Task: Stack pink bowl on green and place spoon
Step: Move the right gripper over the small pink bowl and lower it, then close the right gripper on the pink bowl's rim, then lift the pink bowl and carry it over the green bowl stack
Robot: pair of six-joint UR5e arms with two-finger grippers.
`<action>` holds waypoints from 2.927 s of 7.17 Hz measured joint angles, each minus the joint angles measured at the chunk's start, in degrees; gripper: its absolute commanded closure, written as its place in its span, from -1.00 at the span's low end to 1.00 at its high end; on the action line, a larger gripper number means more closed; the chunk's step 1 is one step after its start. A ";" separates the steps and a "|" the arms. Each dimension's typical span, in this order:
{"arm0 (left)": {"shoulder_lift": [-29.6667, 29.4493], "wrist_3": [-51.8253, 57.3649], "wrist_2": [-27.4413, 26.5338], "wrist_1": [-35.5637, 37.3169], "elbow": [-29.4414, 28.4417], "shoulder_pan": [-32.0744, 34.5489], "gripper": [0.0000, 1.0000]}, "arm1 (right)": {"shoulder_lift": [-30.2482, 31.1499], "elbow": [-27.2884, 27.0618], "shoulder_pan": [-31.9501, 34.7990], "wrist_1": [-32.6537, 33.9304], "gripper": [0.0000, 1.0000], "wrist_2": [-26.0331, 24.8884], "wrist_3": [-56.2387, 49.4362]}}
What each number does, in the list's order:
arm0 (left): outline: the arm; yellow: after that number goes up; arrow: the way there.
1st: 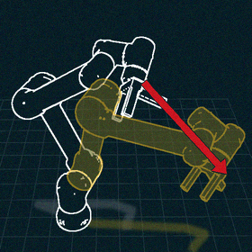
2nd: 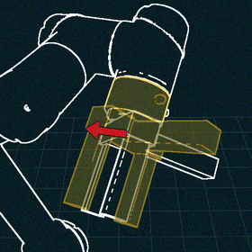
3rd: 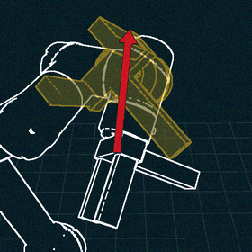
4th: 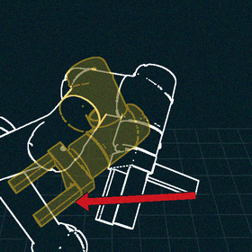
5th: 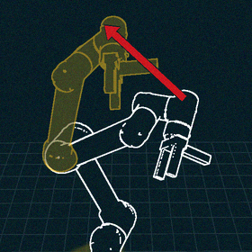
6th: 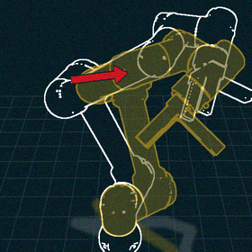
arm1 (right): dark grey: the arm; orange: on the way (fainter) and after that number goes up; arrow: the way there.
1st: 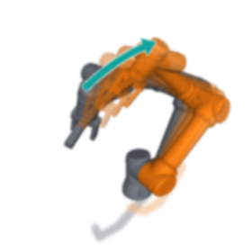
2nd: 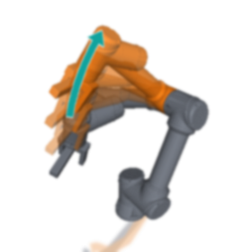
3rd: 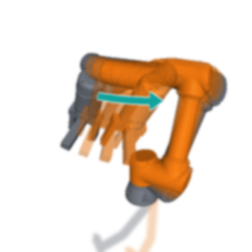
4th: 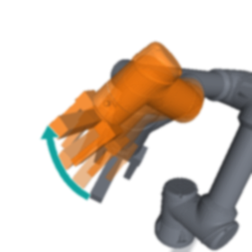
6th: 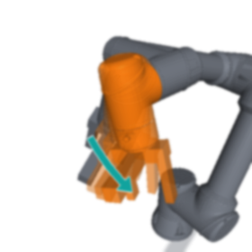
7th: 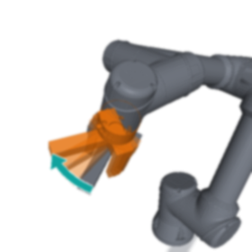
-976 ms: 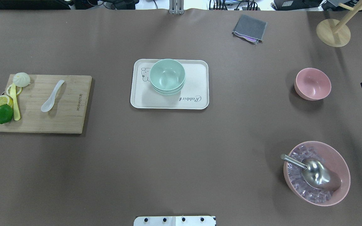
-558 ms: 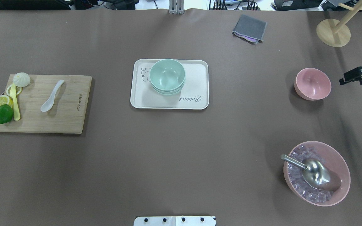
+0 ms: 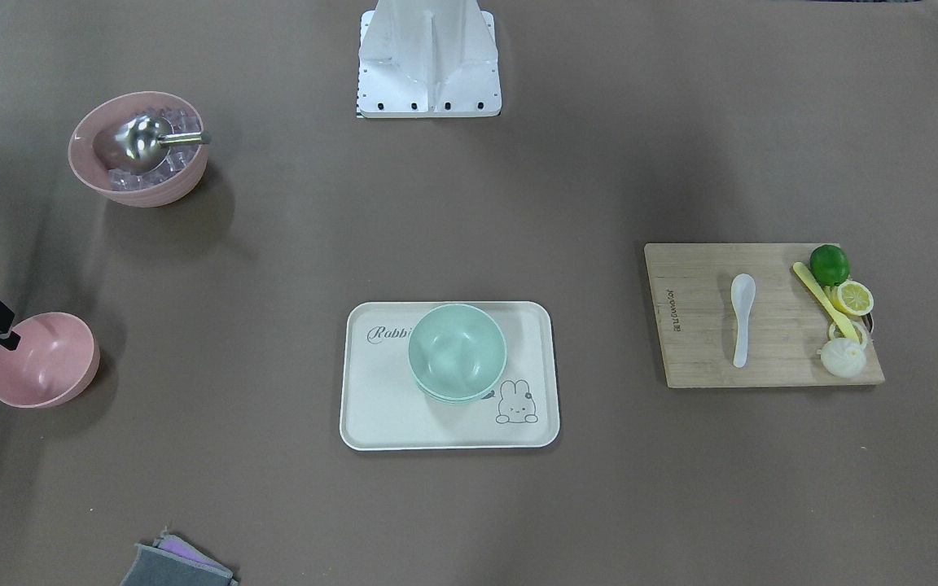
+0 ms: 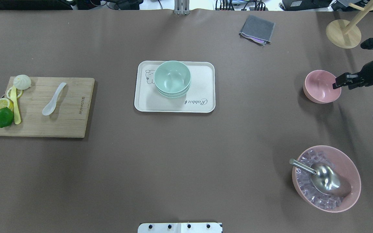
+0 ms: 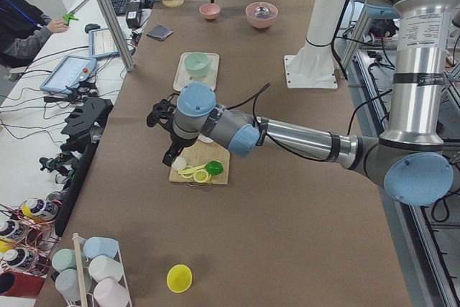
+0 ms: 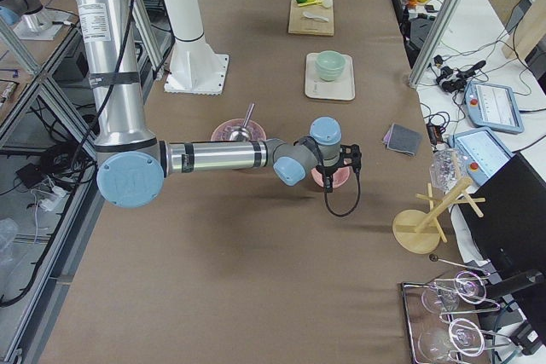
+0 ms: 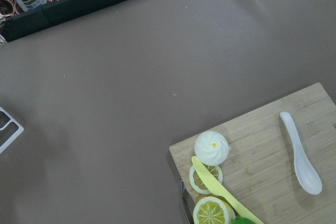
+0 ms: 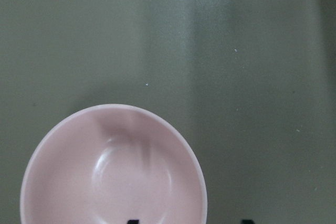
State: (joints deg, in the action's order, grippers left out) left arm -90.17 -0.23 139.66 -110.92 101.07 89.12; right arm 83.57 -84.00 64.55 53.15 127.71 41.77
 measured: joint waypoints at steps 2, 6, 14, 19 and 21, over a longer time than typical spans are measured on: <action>-0.06 0.04 0.00 0.00 0.00 0.00 -0.96 | -0.06 0.74 -0.55 -0.08 0.23 -0.40 0.08; -0.09 0.05 0.00 0.00 0.02 0.00 -0.96 | -0.28 1.10 -1.52 -0.08 1.00 -0.77 2.17; -0.31 0.05 -0.02 0.09 -0.41 0.00 -0.96 | -21.34 -0.79 -6.68 5.17 1.00 -2.26 10.45; 0.00 0.09 0.00 0.09 -0.53 0.00 -0.96 | -41.67 0.02 -20.81 28.61 1.00 -12.97 27.99; 0.12 0.12 0.00 0.07 -0.53 0.00 -0.96 | -45.27 3.83 -23.77 29.38 1.00 -15.93 30.48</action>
State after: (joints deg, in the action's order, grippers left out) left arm -90.05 -0.11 139.66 -110.85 100.55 89.12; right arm 38.30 -80.18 40.79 82.53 111.78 72.25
